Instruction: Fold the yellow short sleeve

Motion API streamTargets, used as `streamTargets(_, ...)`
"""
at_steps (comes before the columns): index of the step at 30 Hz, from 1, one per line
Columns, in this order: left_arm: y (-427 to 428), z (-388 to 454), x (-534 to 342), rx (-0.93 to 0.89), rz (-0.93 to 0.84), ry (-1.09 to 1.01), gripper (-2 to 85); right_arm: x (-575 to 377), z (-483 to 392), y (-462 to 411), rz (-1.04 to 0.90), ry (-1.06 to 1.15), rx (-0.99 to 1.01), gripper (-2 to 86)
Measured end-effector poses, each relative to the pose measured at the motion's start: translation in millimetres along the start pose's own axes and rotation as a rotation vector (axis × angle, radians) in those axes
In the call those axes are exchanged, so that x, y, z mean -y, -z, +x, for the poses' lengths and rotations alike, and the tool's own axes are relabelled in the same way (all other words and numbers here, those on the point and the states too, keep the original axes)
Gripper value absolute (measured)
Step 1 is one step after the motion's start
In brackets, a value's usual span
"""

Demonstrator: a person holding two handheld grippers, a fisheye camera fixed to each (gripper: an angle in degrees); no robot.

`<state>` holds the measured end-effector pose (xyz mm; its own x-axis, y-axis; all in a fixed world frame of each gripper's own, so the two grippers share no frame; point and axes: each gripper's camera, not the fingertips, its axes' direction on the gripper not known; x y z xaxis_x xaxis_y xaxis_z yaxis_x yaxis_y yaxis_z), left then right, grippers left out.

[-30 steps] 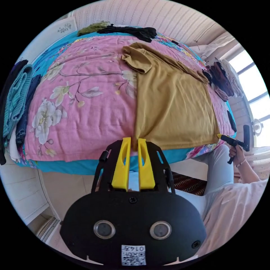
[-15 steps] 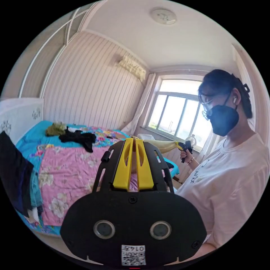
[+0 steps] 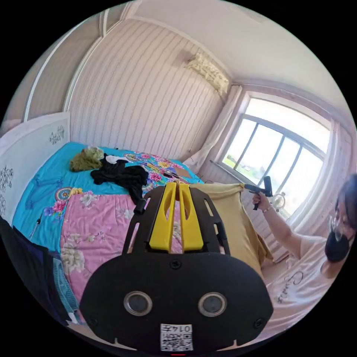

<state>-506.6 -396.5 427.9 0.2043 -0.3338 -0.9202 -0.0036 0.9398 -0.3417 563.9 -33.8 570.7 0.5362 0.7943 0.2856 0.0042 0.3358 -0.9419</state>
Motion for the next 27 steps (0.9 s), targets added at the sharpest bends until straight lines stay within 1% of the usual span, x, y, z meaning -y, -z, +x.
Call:
streamTargets(2,-3.8,-2.9,27.2,0.032,0.064,0.009,-1.0,32.1,1.3,-2.5,0.070,-0.013,0.036,0.1)
streamTargets(4,1.5,5.6,50.2,0.048,0.139,-0.037,-1.0,59.8,-9.4,5.8,0.156,0.014,0.037,0.1)
streamTargets(6,6.0,16.7,66.7,0.084,0.184,-0.097,-1.0,79.8,-30.6,17.4,0.251,0.102,0.018,0.2)
streamTargets(8,3.3,17.1,66.5,0.106,0.175,-0.115,-1.0,80.7,-41.9,16.1,0.273,0.156,-0.006,0.2)
streamTargets(11,-11.2,-0.8,41.9,0.127,0.123,-0.106,-1.0,54.9,-41.3,-5.7,0.247,0.185,0.005,0.2)
streamTargets(13,-24.3,-20.4,17.5,0.138,0.067,-0.082,-1.0,27.2,-30.0,-27.5,0.201,0.170,-0.004,0.2)
streamTargets(16,-56.8,-62.9,-38.7,0.149,-0.077,0.013,-1.0,-34.7,1.4,-77.4,0.085,0.099,0.017,0.2)
streamTargets(18,-85.7,-95.4,-95.1,0.157,-0.192,0.098,-1.0,-98.0,30.9,-125.0,-0.024,0.007,0.012,0.3)
streamTargets(19,-92.7,-102.5,-109.5,0.162,-0.226,0.116,-1.0,-115.0,38.1,-136.9,-0.057,-0.020,0.005,0.3)
streamTargets(21,-115.8,-126.9,-166.3,0.186,-0.331,0.173,-1.0,-185.4,64.6,-179.6,-0.182,-0.145,0.005,0.3)
streamTargets(22,-121.0,-132.6,-180.1,0.193,-0.363,0.189,-1.0,-202.8,70.1,-188.1,-0.209,-0.179,0.009,0.3)
streamTargets(24,-138.0,-152.1,-231.2,0.222,-0.489,0.249,-1.0,-266.4,85.5,-212.7,-0.299,-0.301,0.006,0.3)
streamTargets(27,-149.2,-164.7,-275.6,0.233,-0.594,0.283,-1.0,-322.5,89.6,-229.3,-0.408,-0.382,0.008,0.3)
